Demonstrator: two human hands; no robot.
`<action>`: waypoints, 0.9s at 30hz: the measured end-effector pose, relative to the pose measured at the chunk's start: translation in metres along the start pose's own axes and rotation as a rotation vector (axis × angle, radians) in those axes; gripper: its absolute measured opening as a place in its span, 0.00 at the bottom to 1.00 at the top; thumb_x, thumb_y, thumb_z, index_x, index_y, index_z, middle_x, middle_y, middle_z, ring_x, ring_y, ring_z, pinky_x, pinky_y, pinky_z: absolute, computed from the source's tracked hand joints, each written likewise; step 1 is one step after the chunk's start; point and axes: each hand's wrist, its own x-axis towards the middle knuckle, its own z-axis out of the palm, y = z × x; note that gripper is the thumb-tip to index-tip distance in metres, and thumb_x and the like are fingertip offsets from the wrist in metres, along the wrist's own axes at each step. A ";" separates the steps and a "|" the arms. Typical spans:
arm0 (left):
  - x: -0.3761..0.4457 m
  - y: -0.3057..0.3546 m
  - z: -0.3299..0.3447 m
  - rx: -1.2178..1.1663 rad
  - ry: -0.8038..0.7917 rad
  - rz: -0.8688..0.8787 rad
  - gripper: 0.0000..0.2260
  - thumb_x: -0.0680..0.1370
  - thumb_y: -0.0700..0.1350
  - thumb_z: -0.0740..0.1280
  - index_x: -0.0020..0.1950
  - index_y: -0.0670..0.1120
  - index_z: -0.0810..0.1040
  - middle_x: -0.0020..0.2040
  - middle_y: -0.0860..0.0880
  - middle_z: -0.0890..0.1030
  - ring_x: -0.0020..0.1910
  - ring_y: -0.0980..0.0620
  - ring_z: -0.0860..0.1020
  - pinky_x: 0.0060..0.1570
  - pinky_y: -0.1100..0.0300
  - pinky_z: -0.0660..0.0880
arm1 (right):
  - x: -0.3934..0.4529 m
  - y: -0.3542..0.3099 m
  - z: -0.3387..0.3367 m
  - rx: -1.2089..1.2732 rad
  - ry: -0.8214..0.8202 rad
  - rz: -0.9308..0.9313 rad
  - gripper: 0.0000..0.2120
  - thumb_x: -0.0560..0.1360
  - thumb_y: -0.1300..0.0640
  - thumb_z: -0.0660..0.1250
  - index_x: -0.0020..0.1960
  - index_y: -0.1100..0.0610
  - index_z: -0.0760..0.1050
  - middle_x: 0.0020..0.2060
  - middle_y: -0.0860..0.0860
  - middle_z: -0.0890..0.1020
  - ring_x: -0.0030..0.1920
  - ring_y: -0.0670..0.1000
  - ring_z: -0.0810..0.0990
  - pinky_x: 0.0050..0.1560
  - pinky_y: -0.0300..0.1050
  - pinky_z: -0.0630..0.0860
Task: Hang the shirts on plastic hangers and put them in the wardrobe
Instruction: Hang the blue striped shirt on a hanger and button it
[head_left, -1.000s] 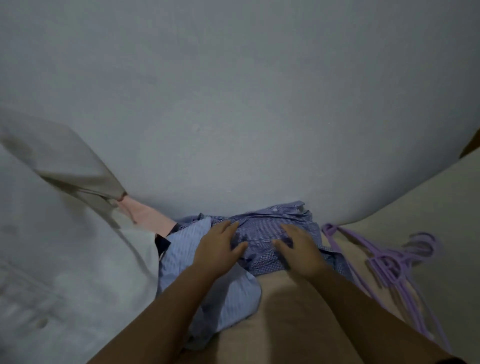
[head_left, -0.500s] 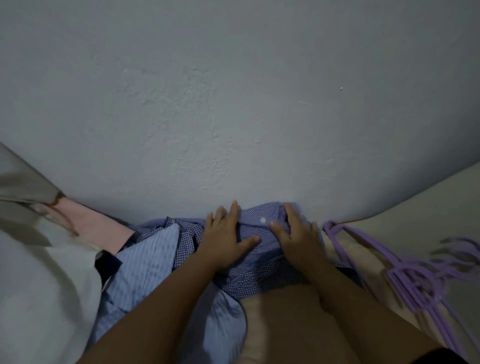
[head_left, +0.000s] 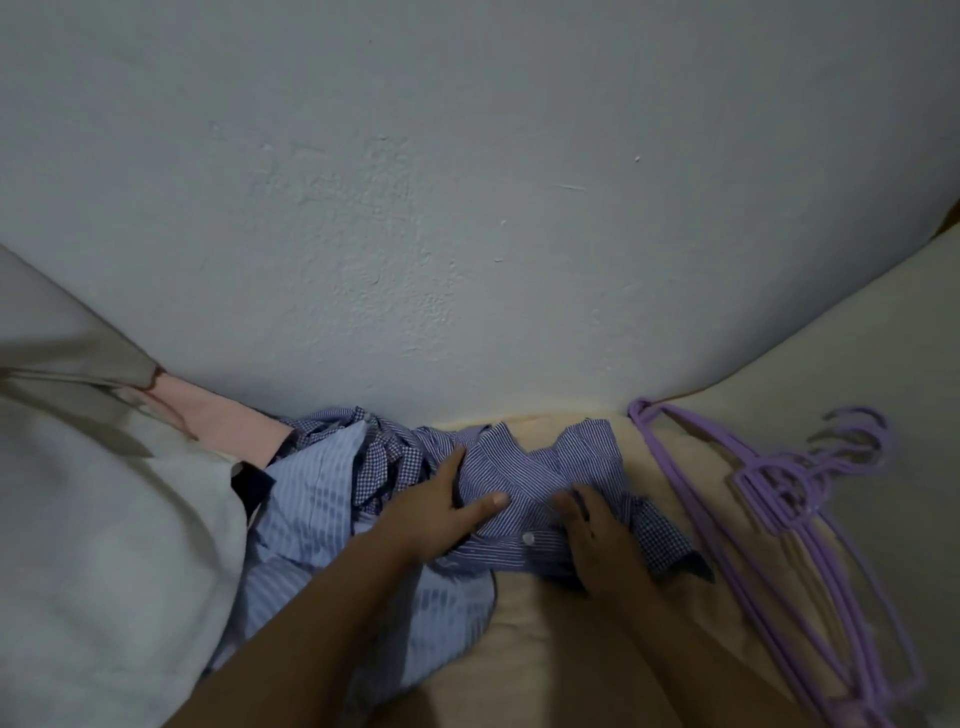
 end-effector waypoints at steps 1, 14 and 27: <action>-0.005 0.001 0.000 -0.012 0.007 -0.005 0.46 0.66 0.79 0.52 0.78 0.58 0.45 0.68 0.46 0.74 0.65 0.45 0.74 0.63 0.52 0.71 | -0.006 0.000 -0.002 -0.007 0.004 -0.028 0.35 0.71 0.28 0.48 0.62 0.54 0.70 0.48 0.49 0.78 0.52 0.54 0.78 0.46 0.41 0.72; -0.060 -0.027 -0.024 -0.009 0.258 0.011 0.49 0.65 0.80 0.47 0.76 0.48 0.63 0.76 0.46 0.63 0.74 0.47 0.60 0.72 0.50 0.58 | -0.042 -0.041 -0.002 -0.200 0.273 -0.250 0.38 0.69 0.31 0.53 0.64 0.59 0.75 0.60 0.59 0.77 0.61 0.61 0.73 0.61 0.52 0.68; -0.064 -0.086 -0.033 -0.054 0.230 -0.073 0.41 0.71 0.72 0.55 0.79 0.57 0.46 0.79 0.51 0.52 0.77 0.51 0.55 0.73 0.46 0.58 | 0.000 -0.078 0.049 -0.790 -0.173 -0.233 0.20 0.80 0.46 0.57 0.68 0.53 0.68 0.70 0.52 0.67 0.74 0.54 0.59 0.73 0.61 0.43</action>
